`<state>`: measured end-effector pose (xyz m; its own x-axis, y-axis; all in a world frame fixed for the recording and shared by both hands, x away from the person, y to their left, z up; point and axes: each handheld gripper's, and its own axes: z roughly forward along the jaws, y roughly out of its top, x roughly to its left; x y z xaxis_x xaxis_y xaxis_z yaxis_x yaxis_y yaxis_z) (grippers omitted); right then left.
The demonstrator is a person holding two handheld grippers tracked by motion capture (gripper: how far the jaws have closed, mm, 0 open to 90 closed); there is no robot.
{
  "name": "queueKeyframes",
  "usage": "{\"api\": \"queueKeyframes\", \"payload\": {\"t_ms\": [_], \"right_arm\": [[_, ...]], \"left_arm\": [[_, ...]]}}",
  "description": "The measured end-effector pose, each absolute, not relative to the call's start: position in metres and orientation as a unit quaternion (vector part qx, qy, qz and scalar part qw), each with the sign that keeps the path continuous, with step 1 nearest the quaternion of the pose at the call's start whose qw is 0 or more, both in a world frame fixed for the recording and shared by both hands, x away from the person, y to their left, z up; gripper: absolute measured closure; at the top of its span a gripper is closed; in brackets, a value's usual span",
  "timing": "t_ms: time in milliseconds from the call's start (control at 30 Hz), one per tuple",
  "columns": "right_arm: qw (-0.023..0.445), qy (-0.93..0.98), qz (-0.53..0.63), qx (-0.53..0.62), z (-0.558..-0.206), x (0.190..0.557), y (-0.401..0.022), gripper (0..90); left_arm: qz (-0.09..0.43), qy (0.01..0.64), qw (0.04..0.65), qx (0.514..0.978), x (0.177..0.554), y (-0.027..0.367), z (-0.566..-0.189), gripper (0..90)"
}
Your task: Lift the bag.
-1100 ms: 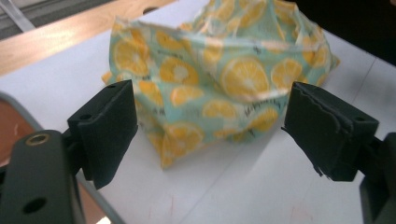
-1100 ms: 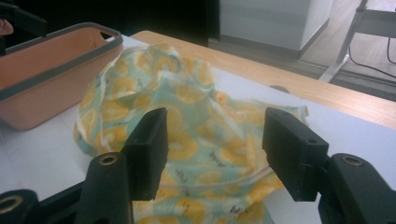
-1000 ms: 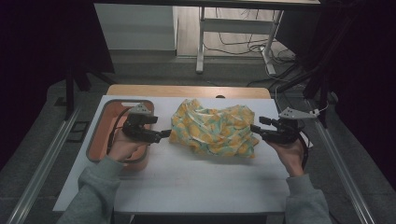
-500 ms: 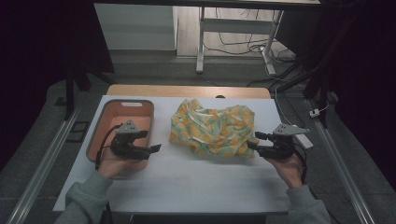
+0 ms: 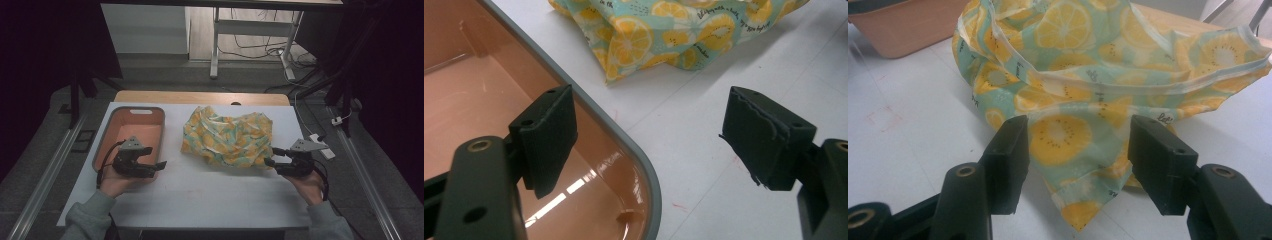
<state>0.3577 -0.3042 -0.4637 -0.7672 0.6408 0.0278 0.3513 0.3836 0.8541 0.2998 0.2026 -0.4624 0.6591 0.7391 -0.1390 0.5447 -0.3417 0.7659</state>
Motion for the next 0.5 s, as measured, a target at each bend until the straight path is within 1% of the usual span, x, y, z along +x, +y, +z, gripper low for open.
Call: {"api": "queueKeyframes", "payload": {"t_ms": [500], "right_arm": [[0.157, 0.815, 0.472, 0.298, -0.4618, 0.3543, -0.3034, 41.8]], "left_arm": [[0.114, 0.393, 0.416, 0.812, 0.2998, 0.2015, -0.4625, 21.7]]}}
